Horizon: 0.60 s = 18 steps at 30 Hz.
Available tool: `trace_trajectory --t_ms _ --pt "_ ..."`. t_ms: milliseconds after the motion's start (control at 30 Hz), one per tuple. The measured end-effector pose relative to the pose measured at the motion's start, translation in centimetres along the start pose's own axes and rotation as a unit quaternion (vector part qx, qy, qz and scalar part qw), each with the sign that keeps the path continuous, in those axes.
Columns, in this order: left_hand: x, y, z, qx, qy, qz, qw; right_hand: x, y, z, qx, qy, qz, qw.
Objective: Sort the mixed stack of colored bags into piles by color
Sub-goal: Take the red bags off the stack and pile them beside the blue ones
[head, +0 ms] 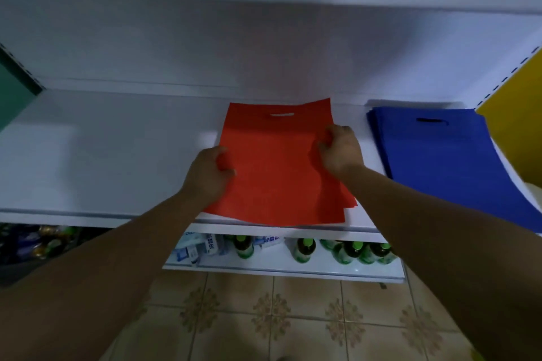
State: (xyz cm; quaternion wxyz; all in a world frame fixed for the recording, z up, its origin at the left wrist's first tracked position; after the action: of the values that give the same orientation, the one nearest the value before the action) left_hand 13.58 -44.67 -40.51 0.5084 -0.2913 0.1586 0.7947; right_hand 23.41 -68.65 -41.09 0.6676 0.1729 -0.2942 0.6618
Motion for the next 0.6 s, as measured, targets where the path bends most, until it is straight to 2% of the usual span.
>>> trace_trajectory --t_ms 200,333,467,600 --pt "0.6 0.7 -2.3 0.107 -0.070 -0.040 0.991 -1.8 -0.8 -0.9 0.065 0.076 -0.028 0.995" --pt "0.9 2.1 -3.3 0.184 -0.162 -0.101 0.964 -2.1 -0.1 -1.3 0.113 0.112 -0.039 0.986" --pt "0.5 2.2 -3.9 0.181 -0.186 -0.139 0.956 -2.1 0.3 -1.4 0.114 0.138 -0.035 0.983" --pt "0.9 1.7 -3.9 0.179 -0.185 -0.133 0.957 -2.1 1.1 -1.1 0.111 0.144 -0.022 0.983"
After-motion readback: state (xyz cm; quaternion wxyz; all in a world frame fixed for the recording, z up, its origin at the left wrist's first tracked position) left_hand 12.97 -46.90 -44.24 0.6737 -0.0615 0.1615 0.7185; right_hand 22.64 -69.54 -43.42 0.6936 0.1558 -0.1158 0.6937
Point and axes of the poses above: each hand's wrist, its own y-axis away from the middle knuckle, its own z-axis out of the back of the hand, x = y × z, the point moved 1 cm from there along -y, towards the middle knuckle, and after that the axes turned 13 degrees about -x, right-handed, at the moved point
